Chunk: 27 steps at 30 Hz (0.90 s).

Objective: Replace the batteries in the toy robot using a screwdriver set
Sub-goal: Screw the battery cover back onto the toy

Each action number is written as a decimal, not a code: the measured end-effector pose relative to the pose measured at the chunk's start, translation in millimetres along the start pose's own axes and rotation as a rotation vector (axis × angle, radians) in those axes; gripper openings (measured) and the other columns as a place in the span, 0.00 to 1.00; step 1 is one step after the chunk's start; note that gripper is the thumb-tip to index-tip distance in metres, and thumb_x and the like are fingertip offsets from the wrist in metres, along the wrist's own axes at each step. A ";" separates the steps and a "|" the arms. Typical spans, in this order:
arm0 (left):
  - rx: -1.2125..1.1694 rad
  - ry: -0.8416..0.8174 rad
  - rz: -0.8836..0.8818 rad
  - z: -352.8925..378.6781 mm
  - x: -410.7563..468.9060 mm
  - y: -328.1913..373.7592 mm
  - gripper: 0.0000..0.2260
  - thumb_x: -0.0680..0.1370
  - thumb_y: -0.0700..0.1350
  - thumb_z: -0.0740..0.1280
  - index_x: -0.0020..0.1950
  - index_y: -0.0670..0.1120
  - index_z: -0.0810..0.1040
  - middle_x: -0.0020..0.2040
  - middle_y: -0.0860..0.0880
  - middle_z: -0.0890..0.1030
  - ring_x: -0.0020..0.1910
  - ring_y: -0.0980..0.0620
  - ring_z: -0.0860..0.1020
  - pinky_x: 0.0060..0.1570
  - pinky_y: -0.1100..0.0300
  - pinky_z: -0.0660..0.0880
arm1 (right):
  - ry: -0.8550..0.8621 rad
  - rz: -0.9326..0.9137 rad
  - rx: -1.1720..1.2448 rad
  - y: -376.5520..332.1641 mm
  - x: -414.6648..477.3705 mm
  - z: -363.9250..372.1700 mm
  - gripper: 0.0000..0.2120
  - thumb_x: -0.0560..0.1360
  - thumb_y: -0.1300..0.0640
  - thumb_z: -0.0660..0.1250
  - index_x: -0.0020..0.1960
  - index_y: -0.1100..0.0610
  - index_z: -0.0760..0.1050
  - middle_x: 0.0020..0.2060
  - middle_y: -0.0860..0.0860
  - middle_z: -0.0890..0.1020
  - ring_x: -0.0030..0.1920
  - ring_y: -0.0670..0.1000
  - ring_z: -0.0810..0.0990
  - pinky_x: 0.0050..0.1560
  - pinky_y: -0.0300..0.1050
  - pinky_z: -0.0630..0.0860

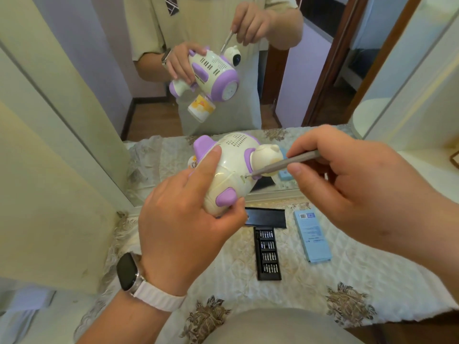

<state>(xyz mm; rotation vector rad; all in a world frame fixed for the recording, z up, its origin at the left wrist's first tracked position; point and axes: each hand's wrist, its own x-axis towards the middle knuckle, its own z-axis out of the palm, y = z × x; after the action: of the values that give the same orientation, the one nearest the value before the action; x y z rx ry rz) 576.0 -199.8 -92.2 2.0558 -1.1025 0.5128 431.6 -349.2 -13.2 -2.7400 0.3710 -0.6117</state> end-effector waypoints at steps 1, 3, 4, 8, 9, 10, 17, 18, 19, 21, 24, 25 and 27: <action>0.001 0.002 -0.002 -0.3 1.4 -0.3 0.30 0.67 0.52 0.74 0.68 0.50 0.77 0.41 0.47 0.82 0.37 0.44 0.78 0.34 0.49 0.77 | -0.007 -0.014 -0.038 0.4 2.9 -1.6 0.08 0.78 0.47 0.58 0.50 0.49 0.72 0.25 0.38 0.68 0.33 0.42 0.72 0.26 0.39 0.67; 0.004 0.004 -0.013 -2.0 3.8 -1.0 0.30 0.67 0.53 0.74 0.68 0.51 0.77 0.41 0.48 0.82 0.37 0.45 0.78 0.34 0.50 0.77 | -0.011 -0.039 -0.083 1.3 8.0 -3.7 0.10 0.78 0.44 0.56 0.49 0.48 0.71 0.26 0.38 0.68 0.35 0.43 0.73 0.24 0.39 0.65; 0.005 0.004 -0.018 -3.1 5.0 -1.4 0.30 0.67 0.53 0.74 0.68 0.51 0.76 0.41 0.48 0.82 0.37 0.45 0.78 0.34 0.50 0.77 | -0.010 -0.049 -0.069 2.1 9.7 -4.1 0.10 0.78 0.43 0.57 0.49 0.48 0.71 0.26 0.39 0.69 0.36 0.43 0.73 0.27 0.40 0.68; -0.001 0.005 -0.018 -7.7 7.5 -2.3 0.30 0.67 0.54 0.74 0.68 0.52 0.76 0.40 0.49 0.81 0.37 0.46 0.78 0.34 0.49 0.77 | -0.047 -0.084 0.054 1.0 12.2 -5.1 0.09 0.75 0.46 0.62 0.53 0.48 0.70 0.31 0.43 0.76 0.37 0.48 0.74 0.38 0.43 0.71; -0.003 0.008 -0.016 -8.4 8.3 -2.7 0.29 0.67 0.54 0.74 0.68 0.52 0.77 0.40 0.49 0.81 0.37 0.46 0.78 0.35 0.49 0.77 | -0.048 -0.094 0.057 0.1 12.7 -5.0 0.09 0.75 0.47 0.62 0.54 0.48 0.70 0.32 0.43 0.77 0.37 0.49 0.75 0.38 0.43 0.72; -0.005 0.011 -0.014 -8.7 9.2 -3.2 0.29 0.67 0.54 0.74 0.68 0.52 0.77 0.41 0.49 0.82 0.37 0.46 0.78 0.35 0.49 0.77 | -0.046 -0.102 0.049 -0.5 13.2 -4.9 0.09 0.75 0.48 0.61 0.54 0.47 0.70 0.32 0.44 0.77 0.37 0.49 0.75 0.38 0.43 0.72; -0.026 0.022 0.003 -11.5 12.5 -2.7 0.29 0.67 0.54 0.74 0.68 0.51 0.77 0.42 0.50 0.82 0.38 0.47 0.79 0.36 0.50 0.78 | -0.022 -0.079 -0.061 -5.5 16.1 -13.1 0.11 0.76 0.43 0.59 0.49 0.48 0.73 0.27 0.37 0.70 0.33 0.46 0.74 0.27 0.41 0.69; -0.030 0.023 0.003 -11.1 12.8 -2.7 0.29 0.67 0.54 0.74 0.68 0.51 0.77 0.42 0.50 0.82 0.38 0.47 0.79 0.36 0.50 0.78 | -0.025 -0.077 -0.080 -6.2 17.4 -14.8 0.12 0.76 0.42 0.59 0.48 0.48 0.73 0.27 0.36 0.70 0.30 0.46 0.73 0.25 0.39 0.69; -0.033 0.022 0.002 -11.0 13.0 -2.4 0.29 0.67 0.54 0.74 0.68 0.51 0.77 0.42 0.50 0.82 0.38 0.47 0.79 0.36 0.50 0.78 | -0.028 -0.079 -0.096 -6.5 18.4 -16.1 0.12 0.76 0.41 0.58 0.48 0.49 0.73 0.27 0.36 0.70 0.28 0.44 0.72 0.24 0.42 0.70; -0.045 0.017 0.001 -11.7 13.5 -1.3 0.29 0.67 0.54 0.74 0.68 0.51 0.77 0.42 0.50 0.82 0.38 0.47 0.79 0.37 0.49 0.78 | -0.039 -0.082 -0.099 -7.3 18.4 -16.7 0.15 0.76 0.39 0.57 0.52 0.49 0.71 0.29 0.39 0.72 0.29 0.44 0.73 0.23 0.44 0.71; -0.057 0.012 0.010 -11.8 15.1 -0.1 0.29 0.67 0.55 0.73 0.68 0.51 0.77 0.42 0.50 0.82 0.38 0.48 0.79 0.36 0.49 0.78 | -0.079 -0.066 -0.004 -8.9 15.5 -14.5 0.19 0.75 0.38 0.58 0.61 0.46 0.62 0.33 0.42 0.74 0.37 0.46 0.75 0.25 0.40 0.71; -0.059 0.007 0.008 -11.8 15.3 0.3 0.29 0.67 0.55 0.73 0.68 0.51 0.77 0.42 0.50 0.82 0.38 0.48 0.79 0.36 0.49 0.78 | -0.092 -0.062 0.022 -8.9 14.3 -13.9 0.18 0.75 0.41 0.58 0.60 0.45 0.61 0.34 0.44 0.75 0.37 0.47 0.75 0.25 0.42 0.71; -0.061 0.008 0.000 -13.4 16.2 1.0 0.29 0.68 0.55 0.73 0.68 0.52 0.77 0.42 0.50 0.82 0.38 0.48 0.79 0.37 0.49 0.78 | -0.077 -0.068 0.031 -8.5 13.8 -14.0 0.12 0.75 0.44 0.59 0.56 0.46 0.63 0.32 0.47 0.77 0.36 0.49 0.75 0.26 0.46 0.72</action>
<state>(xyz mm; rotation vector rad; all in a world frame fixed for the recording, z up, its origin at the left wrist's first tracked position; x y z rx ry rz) 584.1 -198.8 -72.7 1.9997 -1.1004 0.4812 438.9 -349.0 6.9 -2.7463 0.2496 -0.5226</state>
